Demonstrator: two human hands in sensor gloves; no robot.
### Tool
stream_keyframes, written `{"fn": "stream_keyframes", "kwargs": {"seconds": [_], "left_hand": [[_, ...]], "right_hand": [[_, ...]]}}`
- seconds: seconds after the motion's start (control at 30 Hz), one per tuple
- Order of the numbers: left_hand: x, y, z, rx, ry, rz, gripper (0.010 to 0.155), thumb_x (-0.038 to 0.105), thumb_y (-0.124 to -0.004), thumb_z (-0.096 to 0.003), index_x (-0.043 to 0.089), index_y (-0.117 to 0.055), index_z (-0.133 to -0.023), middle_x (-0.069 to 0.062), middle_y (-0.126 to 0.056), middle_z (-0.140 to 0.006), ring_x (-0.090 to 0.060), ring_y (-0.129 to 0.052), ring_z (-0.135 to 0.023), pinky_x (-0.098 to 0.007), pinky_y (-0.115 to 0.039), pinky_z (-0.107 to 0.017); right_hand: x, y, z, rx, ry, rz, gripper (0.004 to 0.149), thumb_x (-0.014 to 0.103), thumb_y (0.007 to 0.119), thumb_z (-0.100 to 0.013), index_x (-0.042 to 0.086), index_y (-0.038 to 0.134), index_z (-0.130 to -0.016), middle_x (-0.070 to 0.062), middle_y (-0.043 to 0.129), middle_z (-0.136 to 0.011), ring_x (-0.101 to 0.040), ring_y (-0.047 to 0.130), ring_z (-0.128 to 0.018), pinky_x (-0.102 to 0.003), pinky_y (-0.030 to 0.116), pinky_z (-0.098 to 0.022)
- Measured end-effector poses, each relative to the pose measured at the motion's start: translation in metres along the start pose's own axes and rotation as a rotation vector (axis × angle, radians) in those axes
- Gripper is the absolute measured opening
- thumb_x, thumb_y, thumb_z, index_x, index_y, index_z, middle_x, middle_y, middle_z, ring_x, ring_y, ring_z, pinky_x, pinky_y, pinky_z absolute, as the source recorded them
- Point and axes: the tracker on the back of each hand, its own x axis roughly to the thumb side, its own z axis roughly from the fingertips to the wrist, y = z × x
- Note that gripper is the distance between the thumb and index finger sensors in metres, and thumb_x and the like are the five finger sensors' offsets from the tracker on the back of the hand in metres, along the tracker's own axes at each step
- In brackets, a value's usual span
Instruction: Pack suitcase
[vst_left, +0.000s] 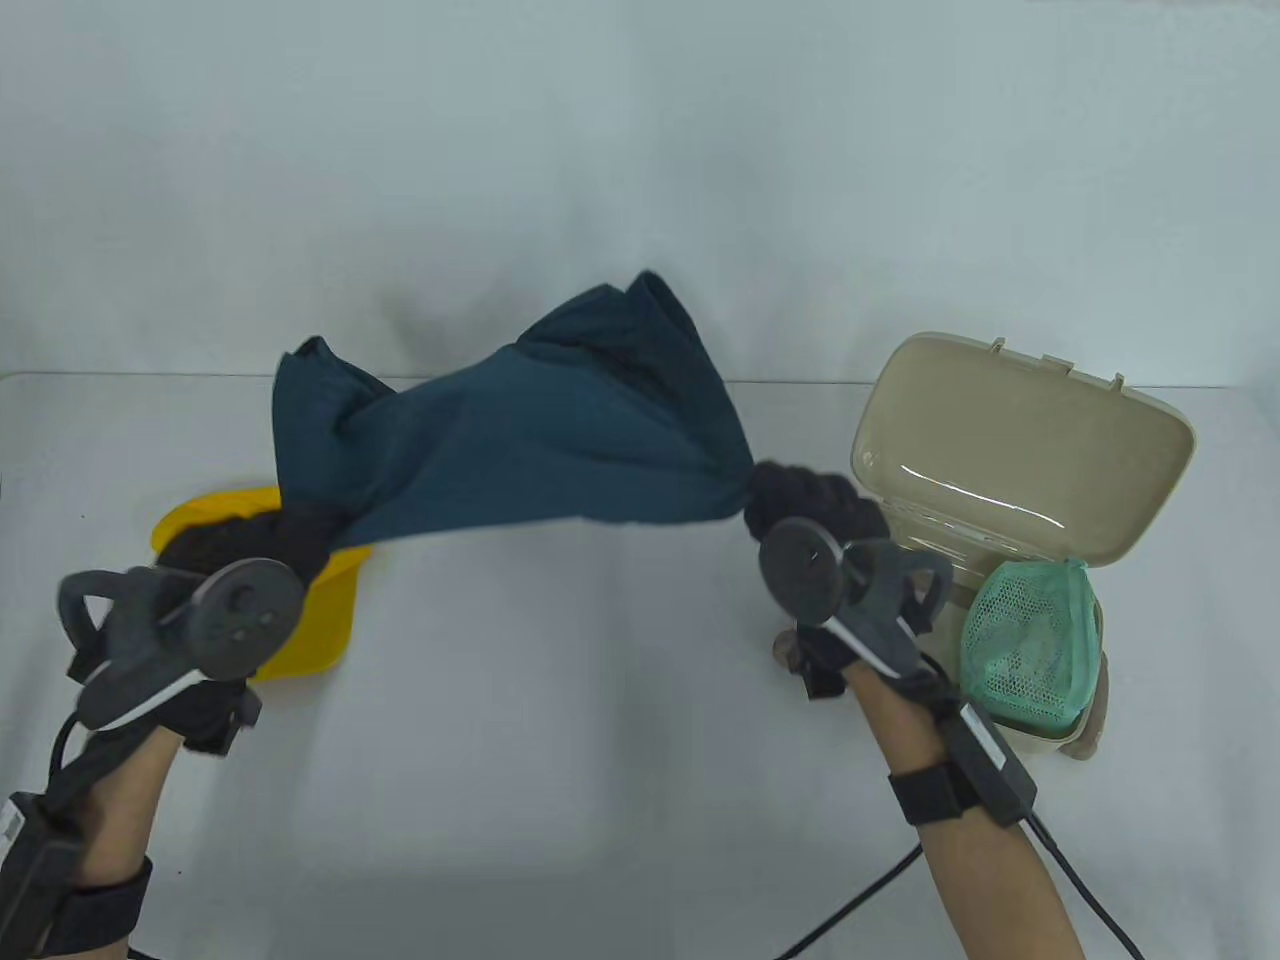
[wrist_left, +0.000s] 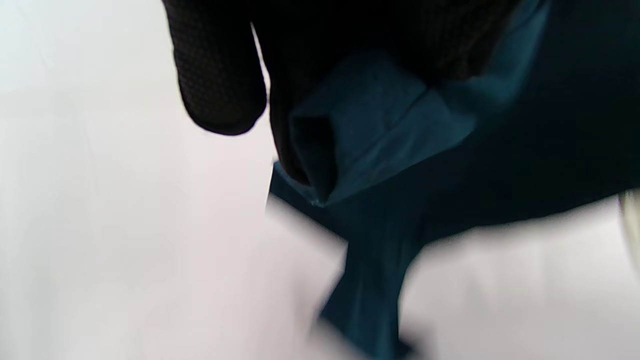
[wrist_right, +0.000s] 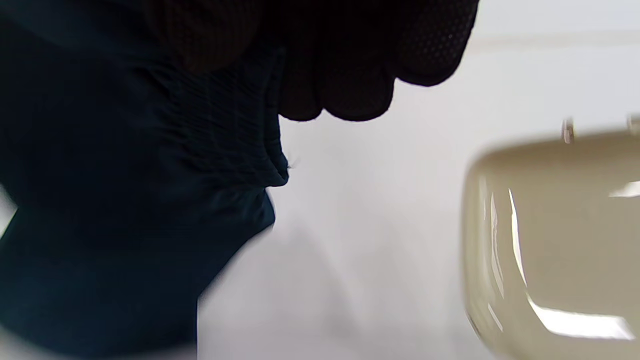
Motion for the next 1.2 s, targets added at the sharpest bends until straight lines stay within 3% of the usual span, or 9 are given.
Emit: {"fn": "stream_keyframes", "kwargs": {"seconds": [0.1,0.27,0.4,0.5,0.57,0.67,0.8,1.0,1.2], "left_hand": [[0.023,-0.09,-0.007,-0.311,-0.03,-0.284,0.043,0.04,-0.071,-0.0487,0.037,-0.078,-0.091,0.016,-0.097,-0.081,-0.011,-0.106,-0.07,-0.04,-0.084,-0.062],[0.061,-0.142,0.004,-0.562,-0.182,-0.334,0.045,0.042,-0.072,-0.0484,0.037,-0.078,-0.092,0.013,-0.095,-0.087,-0.013,-0.103,-0.077,-0.044,-0.081,-0.065],[0.069,-0.148,0.007,-0.653,-0.231,-0.308,0.056,0.055,-0.072,-0.0451,0.033,-0.073,-0.096,0.009,-0.09,-0.094,-0.018,-0.098,-0.084,-0.047,-0.077,-0.068],[0.053,-0.139,-0.001,-0.721,-0.189,-0.102,0.067,0.064,-0.068,-0.0434,0.032,-0.07,-0.102,0.004,-0.086,-0.101,-0.023,-0.094,-0.089,-0.051,-0.074,-0.069],[0.042,-0.131,-0.006,-0.687,-0.155,0.018,0.072,0.066,-0.068,-0.0427,0.031,-0.066,-0.106,0.001,-0.082,-0.105,-0.026,-0.091,-0.093,-0.053,-0.073,-0.07],[0.027,-0.127,-0.015,-0.574,-0.071,0.146,0.075,0.065,-0.07,-0.0426,0.034,-0.058,-0.11,-0.003,-0.072,-0.113,-0.03,-0.081,-0.101,-0.056,-0.069,-0.072],[0.035,-0.151,-0.024,-0.592,-0.044,0.17,0.087,0.065,-0.069,-0.0422,0.035,-0.034,-0.115,-0.006,-0.045,-0.124,-0.035,-0.056,-0.114,-0.057,-0.058,-0.078],[0.061,-0.179,-0.02,-0.751,-0.145,0.003,0.103,0.067,-0.07,-0.0404,0.025,-0.009,-0.112,-0.015,-0.012,-0.12,-0.041,-0.025,-0.114,-0.053,-0.042,-0.082],[0.053,-0.18,-0.015,-0.826,-0.144,-0.007,0.107,0.067,-0.071,-0.0395,0.022,-0.004,-0.11,-0.018,-0.007,-0.118,-0.044,-0.021,-0.111,-0.055,-0.043,-0.081]], "right_hand": [[0.026,0.068,0.037,0.113,-0.21,0.268,0.045,0.045,0.075,-0.044,0.034,0.074,-0.087,0.012,0.092,-0.086,-0.015,0.095,-0.08,-0.038,0.081,-0.06],[0.038,0.103,0.057,0.443,-0.364,0.299,0.046,0.045,0.076,-0.042,0.034,0.076,-0.087,0.009,0.086,-0.095,-0.021,0.088,-0.089,-0.045,0.075,-0.066],[0.029,0.099,0.059,0.567,-0.351,0.27,0.047,0.044,0.077,-0.042,0.033,0.075,-0.089,0.006,0.086,-0.096,-0.023,0.088,-0.09,-0.047,0.075,-0.066],[0.024,0.091,0.056,0.727,-0.354,0.235,0.048,0.044,0.077,-0.043,0.032,0.075,-0.09,0.003,0.084,-0.098,-0.026,0.087,-0.091,-0.048,0.074,-0.066],[0.019,0.084,0.05,0.786,-0.329,0.207,0.049,0.048,0.072,-0.046,0.03,0.075,-0.092,-0.002,0.08,-0.102,-0.03,0.084,-0.093,-0.05,0.073,-0.066],[0.012,0.073,0.035,0.74,-0.242,0.038,0.066,0.057,0.064,-0.047,0.023,0.06,-0.104,-0.008,0.075,-0.107,-0.035,0.08,-0.096,-0.05,0.072,-0.065],[0.019,0.081,0.025,0.75,-0.168,-0.109,0.081,0.063,0.058,-0.046,0.017,0.043,-0.111,-0.018,0.062,-0.113,-0.042,0.071,-0.099,-0.053,0.069,-0.067],[0.038,0.111,0.039,0.817,-0.215,0.003,0.096,0.069,0.049,-0.044,0.008,0.022,-0.112,-0.027,0.034,-0.118,-0.053,0.049,-0.106,-0.061,0.057,-0.072],[0.034,0.129,0.05,0.889,-0.241,0.124,0.097,0.071,0.051,-0.043,0.008,0.018,-0.11,-0.023,0.025,-0.117,-0.049,0.043,-0.107,-0.062,0.055,-0.072]]}}
